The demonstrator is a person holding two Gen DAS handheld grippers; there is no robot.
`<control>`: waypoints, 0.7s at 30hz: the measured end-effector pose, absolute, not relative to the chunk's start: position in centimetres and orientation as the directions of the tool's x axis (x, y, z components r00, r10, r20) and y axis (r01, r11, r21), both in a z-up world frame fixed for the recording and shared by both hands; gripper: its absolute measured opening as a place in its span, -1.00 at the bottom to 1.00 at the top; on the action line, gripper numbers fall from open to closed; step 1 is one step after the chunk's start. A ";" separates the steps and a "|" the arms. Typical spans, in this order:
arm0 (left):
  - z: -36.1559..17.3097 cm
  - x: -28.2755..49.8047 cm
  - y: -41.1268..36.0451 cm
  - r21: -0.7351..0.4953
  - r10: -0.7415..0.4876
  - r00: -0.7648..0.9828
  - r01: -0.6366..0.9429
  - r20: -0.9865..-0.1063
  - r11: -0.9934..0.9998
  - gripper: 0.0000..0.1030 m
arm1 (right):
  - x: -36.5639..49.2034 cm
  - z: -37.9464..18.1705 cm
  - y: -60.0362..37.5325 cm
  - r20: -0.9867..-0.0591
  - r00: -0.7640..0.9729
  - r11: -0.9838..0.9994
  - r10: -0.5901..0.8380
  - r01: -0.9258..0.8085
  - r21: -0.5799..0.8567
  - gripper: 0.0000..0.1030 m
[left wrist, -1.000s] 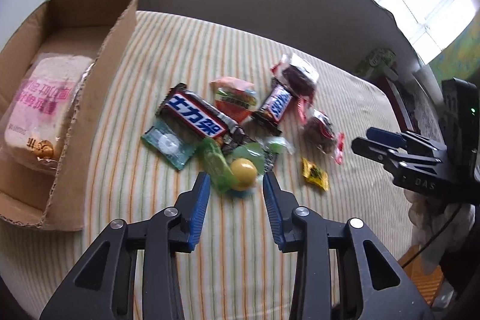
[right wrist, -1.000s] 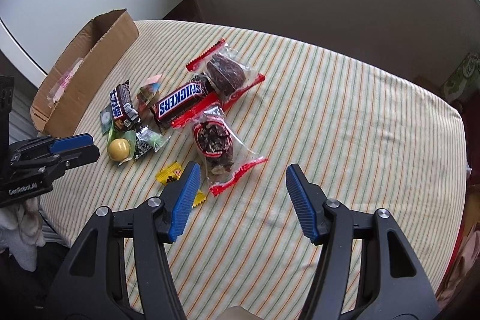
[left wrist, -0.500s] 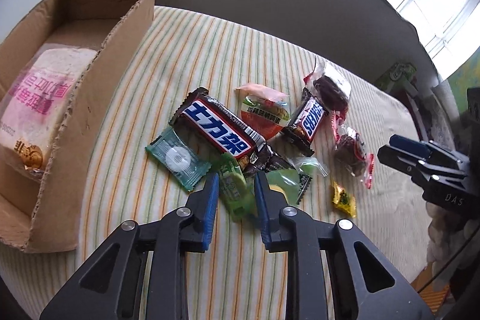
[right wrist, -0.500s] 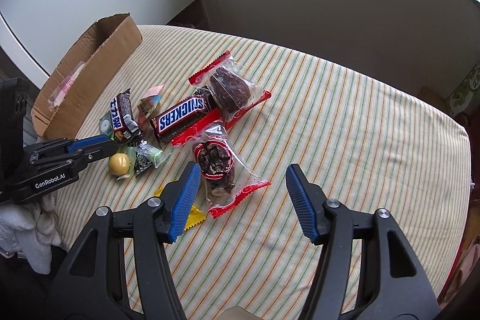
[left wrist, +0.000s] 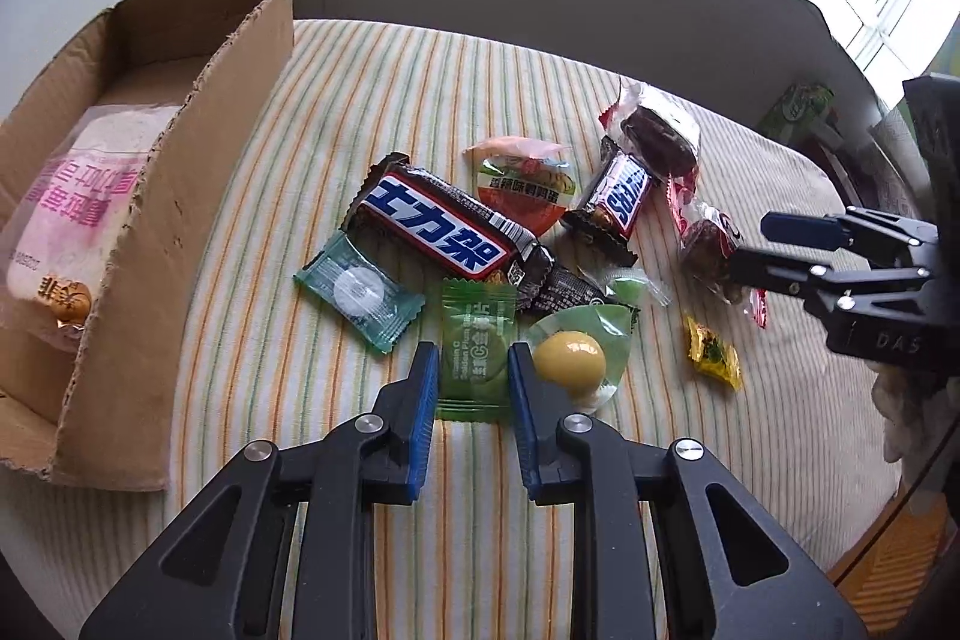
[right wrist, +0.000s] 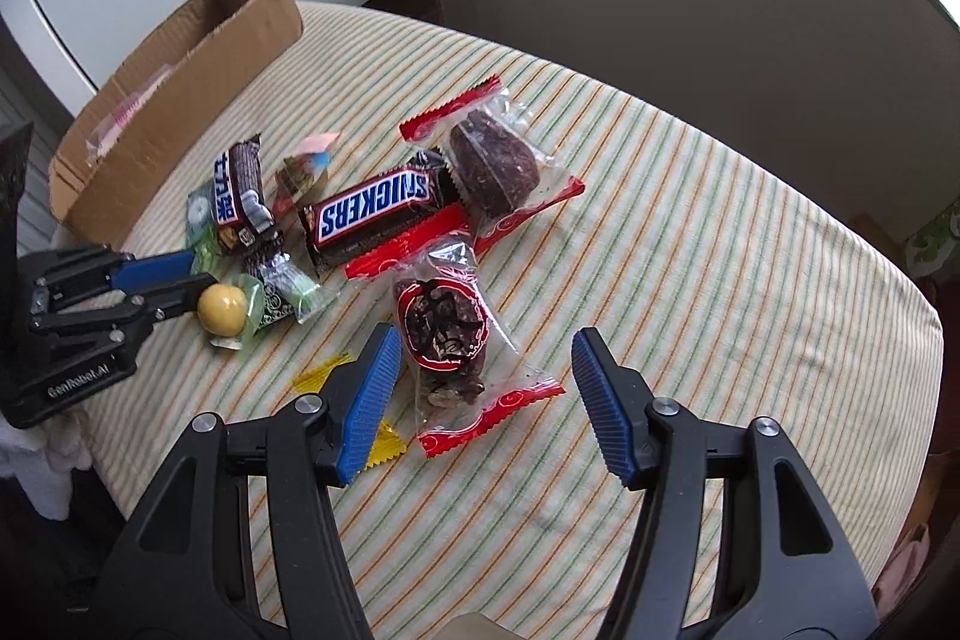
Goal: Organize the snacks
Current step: 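Grasp the red-wrapped pastry with the right tool while the left grasps green candy, then carry the pastry and green candy into the box with both tools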
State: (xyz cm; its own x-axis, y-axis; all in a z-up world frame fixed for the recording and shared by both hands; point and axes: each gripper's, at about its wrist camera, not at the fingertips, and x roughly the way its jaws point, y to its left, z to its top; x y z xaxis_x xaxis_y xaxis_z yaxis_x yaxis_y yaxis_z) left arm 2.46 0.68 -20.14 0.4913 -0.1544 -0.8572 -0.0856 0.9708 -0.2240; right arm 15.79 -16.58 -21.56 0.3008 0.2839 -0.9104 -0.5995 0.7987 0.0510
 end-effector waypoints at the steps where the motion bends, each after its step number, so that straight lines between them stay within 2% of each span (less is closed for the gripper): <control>1: -20.1 2.4 0.6 -0.218 -0.151 0.493 -0.081 -0.857 0.972 -0.59 | 15.8 -21.8 -16.4 -0.913 0.297 0.797 0.280 -0.602 0.049 0.21; 2: -20.1 2.4 0.5 -0.209 -0.146 0.495 -0.076 -0.857 0.975 -0.59 | 15.9 -22.0 -16.4 -0.914 0.294 0.796 0.279 -0.603 0.049 0.20; 4: -20.0 2.3 0.6 -0.204 -0.141 0.497 -0.074 -0.856 0.976 -0.59 | 15.9 -22.3 -16.3 -0.916 0.280 0.793 0.288 -0.606 0.064 -0.01; 7: -20.0 2.7 0.5 -0.211 -0.146 0.498 -0.077 -0.855 0.974 -0.59 | 15.7 -22.4 -15.8 -0.917 0.280 0.781 0.283 -0.622 0.052 -0.14; 9: -20.0 2.9 0.3 -0.219 -0.151 0.499 -0.081 -0.853 0.972 -0.59 | 15.5 -22.3 -15.5 -0.918 0.284 0.773 0.278 -0.633 0.038 -0.32; 21: -19.5 1.9 2.0 -0.267 -0.185 0.509 -0.093 -0.841 0.959 -0.60 | 14.2 -20.9 -16.4 -0.904 0.277 0.780 0.327 -0.619 0.092 -0.40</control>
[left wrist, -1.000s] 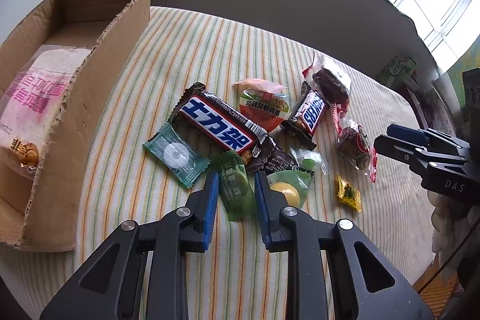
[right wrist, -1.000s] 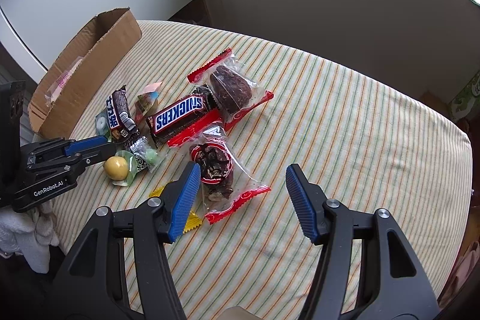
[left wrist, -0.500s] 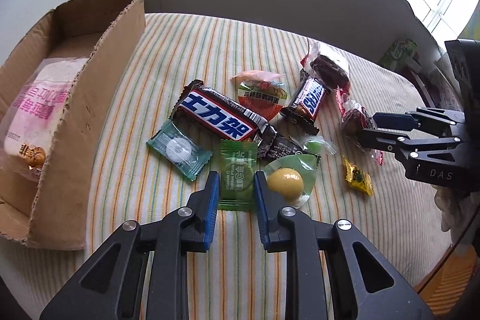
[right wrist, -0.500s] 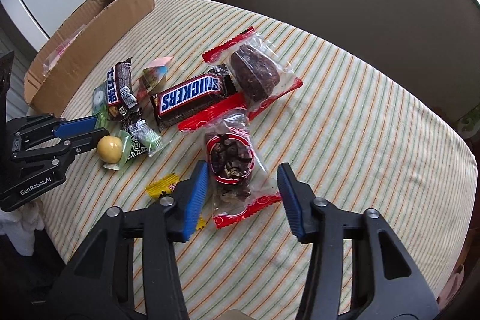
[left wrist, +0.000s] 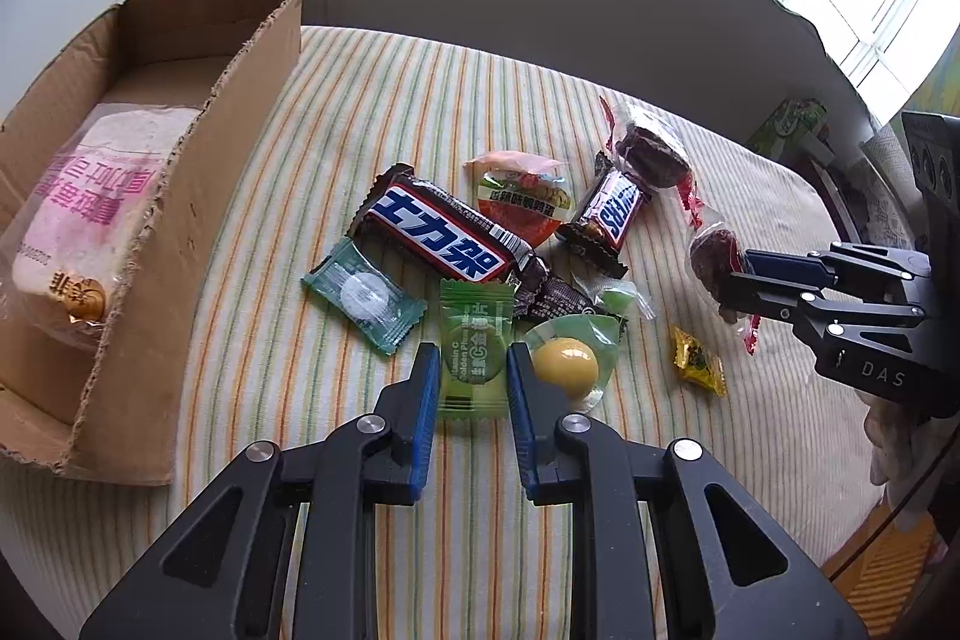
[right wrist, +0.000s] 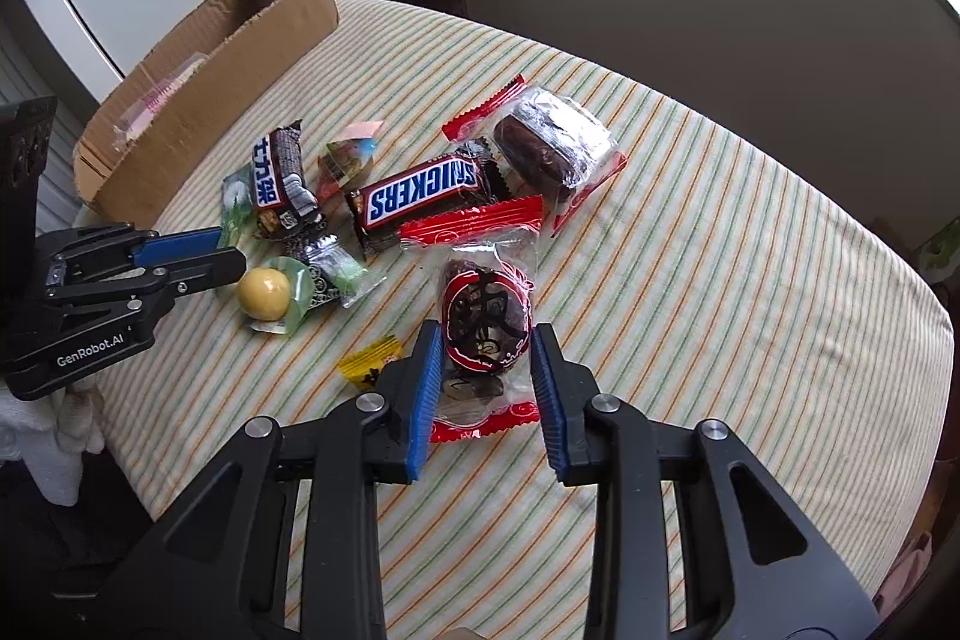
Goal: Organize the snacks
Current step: 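Carry the pastry and green candy into the box with both tools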
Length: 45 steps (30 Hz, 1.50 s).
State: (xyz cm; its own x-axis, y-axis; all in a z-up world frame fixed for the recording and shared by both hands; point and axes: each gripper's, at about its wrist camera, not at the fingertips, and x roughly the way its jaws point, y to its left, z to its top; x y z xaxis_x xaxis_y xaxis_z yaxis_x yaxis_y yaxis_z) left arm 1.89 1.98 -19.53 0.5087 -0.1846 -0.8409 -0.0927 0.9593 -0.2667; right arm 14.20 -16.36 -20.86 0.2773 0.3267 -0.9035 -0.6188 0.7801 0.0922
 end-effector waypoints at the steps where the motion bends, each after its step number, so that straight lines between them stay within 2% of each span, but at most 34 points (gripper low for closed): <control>1: -19.4 1.8 2.0 -0.269 -0.185 0.511 -0.094 -0.839 0.959 -0.60 | 14.1 -20.7 -16.4 -0.901 0.280 0.782 0.330 -0.616 0.094 -0.40; 15: -15.3 0.7 4.1 -0.286 -0.193 0.566 -0.080 -0.802 0.955 -0.60 | 12.9 -16.5 -14.5 -0.874 0.319 0.775 0.368 -0.624 0.098 -0.41; 27: -12.3 -0.1 9.1 -0.272 -0.129 0.615 -0.144 -0.778 0.952 -0.60 | 13.6 -13.3 -7.1 -0.848 0.321 0.719 0.421 -0.688 0.097 -0.41; 45: -12.1 -1.9 16.7 -0.273 -0.033 0.636 -0.284 -0.771 0.919 -0.60 | 15.1 -12.0 3.8 -0.838 0.267 0.626 0.475 -0.773 0.108 -0.41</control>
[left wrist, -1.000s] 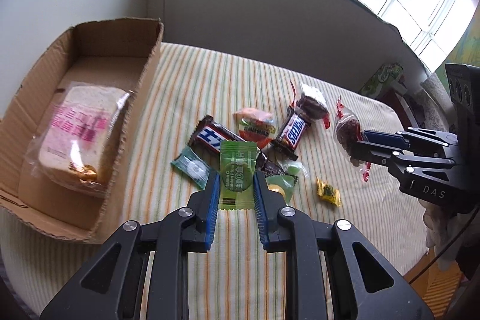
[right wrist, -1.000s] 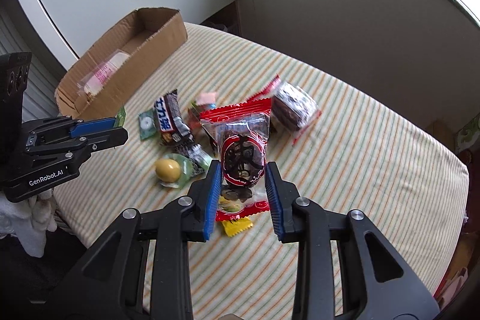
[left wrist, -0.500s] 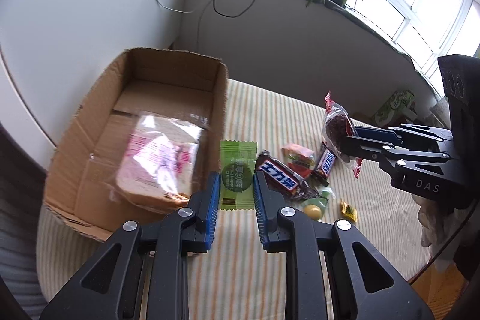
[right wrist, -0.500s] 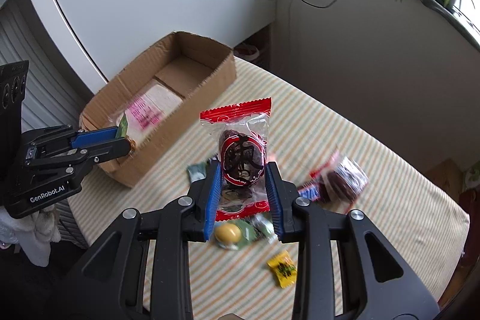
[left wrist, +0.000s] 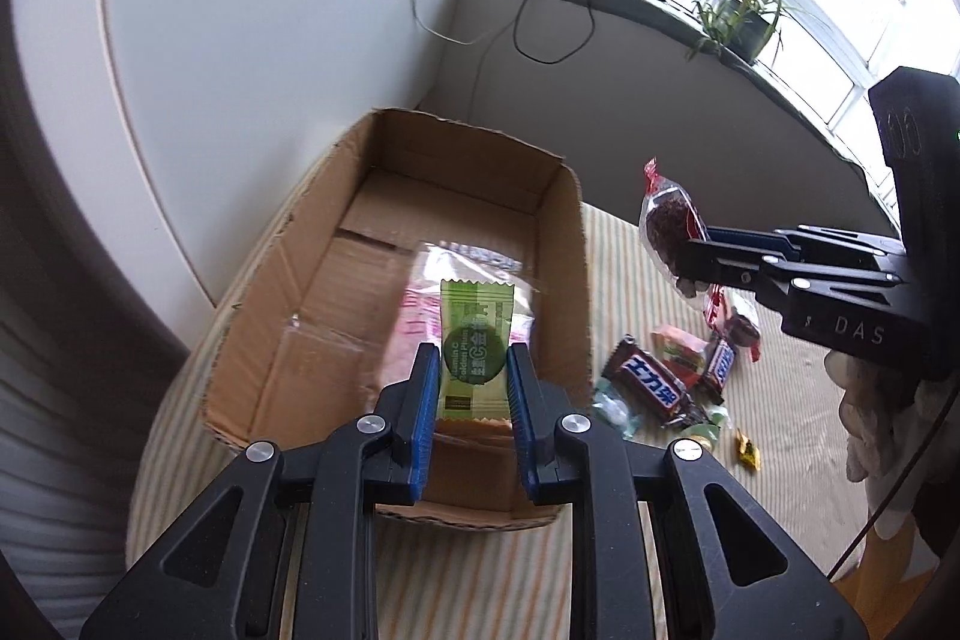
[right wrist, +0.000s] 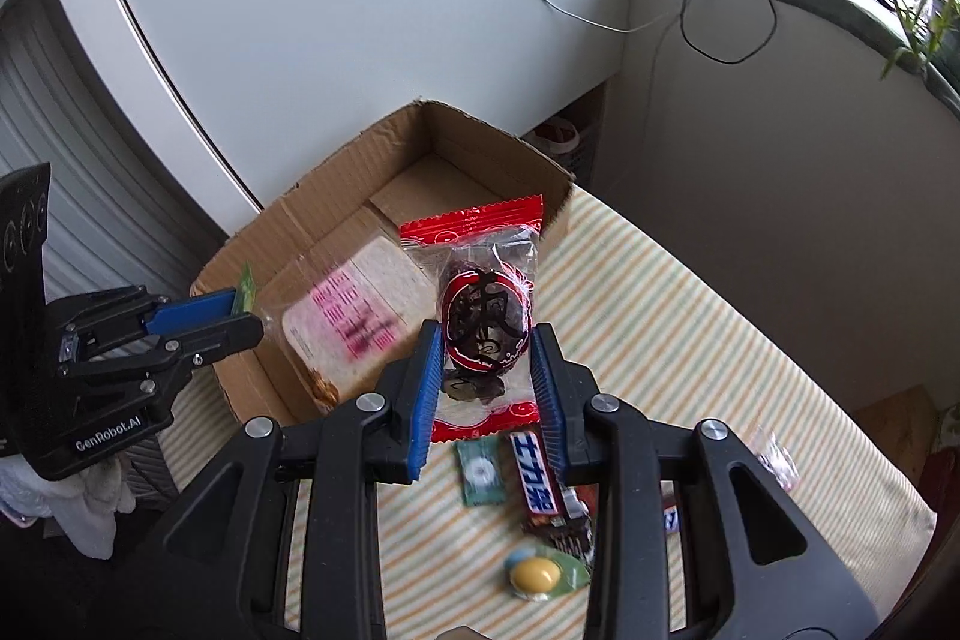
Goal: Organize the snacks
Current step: 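Carry the pastry and green candy into the box with both tools, then open both tools over the box and withdraw them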
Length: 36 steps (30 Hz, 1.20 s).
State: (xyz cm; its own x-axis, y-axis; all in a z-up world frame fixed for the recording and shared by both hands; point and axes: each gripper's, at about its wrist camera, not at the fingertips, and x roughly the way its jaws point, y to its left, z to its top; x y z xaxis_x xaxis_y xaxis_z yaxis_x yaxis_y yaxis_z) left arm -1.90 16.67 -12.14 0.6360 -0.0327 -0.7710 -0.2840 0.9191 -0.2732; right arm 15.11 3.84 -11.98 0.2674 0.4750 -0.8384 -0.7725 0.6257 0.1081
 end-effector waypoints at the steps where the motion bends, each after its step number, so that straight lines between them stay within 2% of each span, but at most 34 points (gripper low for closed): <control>1: -12.3 -2.0 17.1 -0.274 -0.028 0.634 -0.293 -0.773 0.916 -0.60 | 15.2 -12.0 4.2 -0.838 0.264 0.623 0.477 -0.774 0.110 -0.41; 13: -13.9 -2.3 20.5 -0.266 -0.001 0.595 -0.359 -0.804 0.895 -0.60 | 16.6 -13.9 10.3 -0.861 0.219 0.589 0.459 -0.801 0.110 -0.40; 30: -14.2 -1.7 21.4 -0.250 0.011 0.584 -0.365 -0.812 0.897 -0.59 | 17.6 -15.3 12.2 -0.872 0.188 0.596 0.452 -0.791 0.138 -0.38; 31: -14.1 -1.7 21.4 -0.249 0.013 0.586 -0.364 -0.810 0.898 -0.58 | 17.7 -15.3 12.2 -0.872 0.189 0.596 0.453 -0.791 0.139 -0.36; 32: -14.1 -1.8 21.3 -0.248 0.014 0.587 -0.363 -0.810 0.898 -0.57 | 17.7 -15.2 12.2 -0.872 0.189 0.598 0.452 -0.790 0.139 -0.19; 33: -14.0 -1.7 21.3 -0.245 0.016 0.586 -0.362 -0.810 0.899 -0.56 | 17.8 -15.2 12.2 -0.871 0.192 0.599 0.452 -0.789 0.138 0.09; 34: -14.0 -1.6 21.3 -0.245 0.014 0.584 -0.361 -0.811 0.900 -0.49 | 17.8 -15.1 12.1 -0.867 0.198 0.602 0.457 -0.787 0.137 0.21; 35: -13.9 -1.6 21.3 -0.247 0.012 0.587 -0.359 -0.810 0.900 -0.47 | 17.7 -14.9 12.0 -0.862 0.204 0.603 0.464 -0.786 0.138 0.31; 36: -13.8 -1.7 21.3 -0.247 0.014 0.589 -0.360 -0.808 0.900 -0.47 | 17.7 -14.7 11.8 -0.857 0.207 0.604 0.472 -0.784 0.143 0.31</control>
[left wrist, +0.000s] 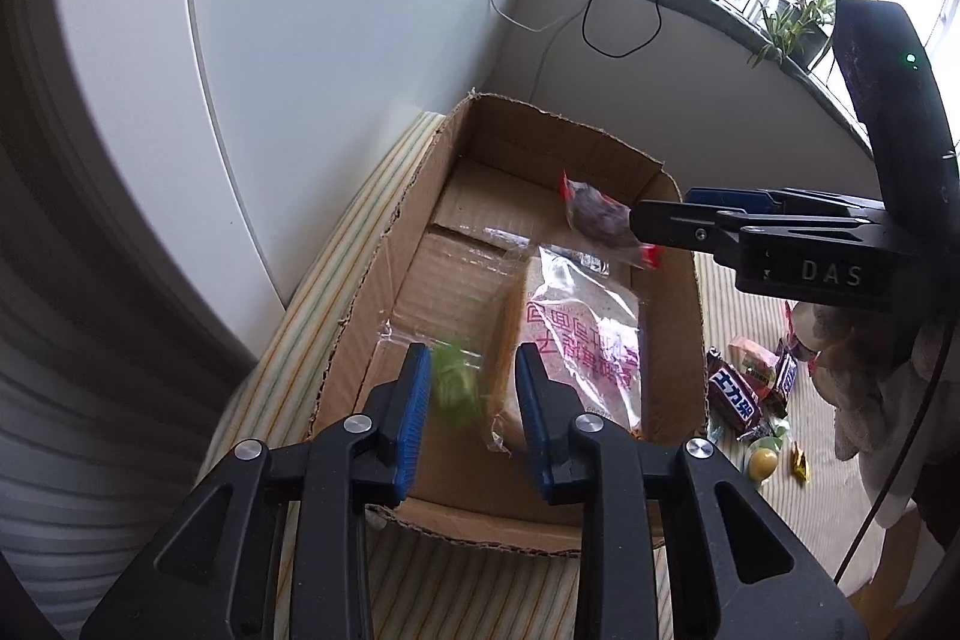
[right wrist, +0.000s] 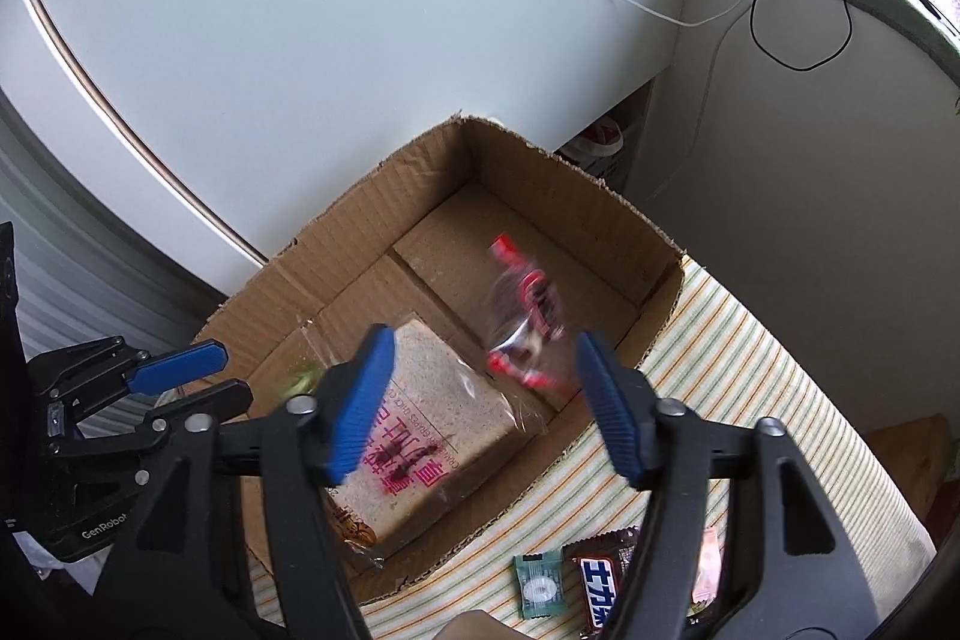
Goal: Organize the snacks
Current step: 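Open both tools over the box and withdraw them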
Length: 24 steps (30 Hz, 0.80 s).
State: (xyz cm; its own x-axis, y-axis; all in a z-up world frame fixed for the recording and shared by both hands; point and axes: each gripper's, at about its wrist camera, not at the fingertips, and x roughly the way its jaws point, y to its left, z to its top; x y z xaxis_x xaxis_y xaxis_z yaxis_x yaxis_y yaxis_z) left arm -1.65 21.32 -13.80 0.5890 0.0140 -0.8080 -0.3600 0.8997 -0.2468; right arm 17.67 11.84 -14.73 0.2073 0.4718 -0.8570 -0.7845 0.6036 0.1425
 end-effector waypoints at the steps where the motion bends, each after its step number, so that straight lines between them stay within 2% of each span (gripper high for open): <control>1: -13.7 -1.6 21.3 -0.247 0.015 0.591 -0.360 -0.807 0.900 -0.47 | 17.7 -14.6 11.8 -0.857 0.206 0.604 0.473 -0.783 0.145 0.31; 17: -12.5 -1.2 19.1 -0.261 -0.010 0.608 -0.325 -0.794 0.909 -0.47 | 18.0 -11.7 5.5 -0.832 0.254 0.657 0.494 -0.736 0.165 0.31; 24: -11.6 -0.6 16.1 -0.265 -0.057 0.624 -0.246 -0.779 0.932 -0.47 | 17.8 -10.3 0.5 -0.818 0.298 0.704 0.491 -0.689 0.171 0.31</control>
State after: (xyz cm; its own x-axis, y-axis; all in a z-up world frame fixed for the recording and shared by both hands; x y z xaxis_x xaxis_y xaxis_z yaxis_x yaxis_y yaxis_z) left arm -0.59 16.09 -11.58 0.6239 -0.0571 -0.7795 -0.2462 0.9322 -0.2653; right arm 17.76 0.46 -10.30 0.2983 0.4910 -0.8185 -0.6891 0.7041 0.1712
